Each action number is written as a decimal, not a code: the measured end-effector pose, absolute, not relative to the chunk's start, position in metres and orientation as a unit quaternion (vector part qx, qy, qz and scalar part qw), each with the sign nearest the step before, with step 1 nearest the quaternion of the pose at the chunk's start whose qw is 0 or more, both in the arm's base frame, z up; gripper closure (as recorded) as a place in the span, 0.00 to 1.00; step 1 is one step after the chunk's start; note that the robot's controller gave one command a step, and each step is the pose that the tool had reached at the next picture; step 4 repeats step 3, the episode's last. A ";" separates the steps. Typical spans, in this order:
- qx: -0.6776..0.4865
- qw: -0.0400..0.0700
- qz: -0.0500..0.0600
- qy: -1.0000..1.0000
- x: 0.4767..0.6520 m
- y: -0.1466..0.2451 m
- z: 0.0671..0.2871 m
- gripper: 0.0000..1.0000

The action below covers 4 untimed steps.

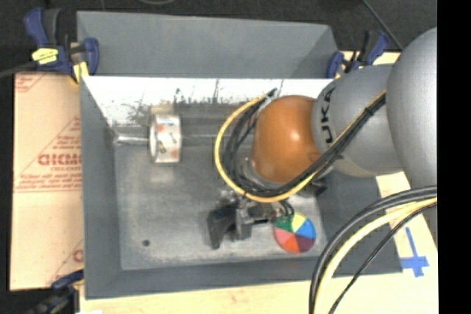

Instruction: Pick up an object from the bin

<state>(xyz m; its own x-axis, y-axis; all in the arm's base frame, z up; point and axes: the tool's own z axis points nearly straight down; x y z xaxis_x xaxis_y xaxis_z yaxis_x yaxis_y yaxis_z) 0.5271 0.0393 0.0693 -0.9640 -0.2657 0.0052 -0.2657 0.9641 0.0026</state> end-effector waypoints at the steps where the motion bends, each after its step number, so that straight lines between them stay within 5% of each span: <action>1: 0.146 0.001 0.000 -0.989 0.520 0.024 0.195 1.00; 2: 0.146 0.001 0.000 -0.989 0.520 0.024 0.195 1.00; 3: 0.153 0.004 -0.001 -0.988 0.532 0.012 0.241 1.00; 4: 0.153 0.004 -0.001 -0.988 0.532 0.012 0.241 1.00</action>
Offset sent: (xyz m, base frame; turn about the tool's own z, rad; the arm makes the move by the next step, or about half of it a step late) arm 0.0000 0.0000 0.0000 0.0000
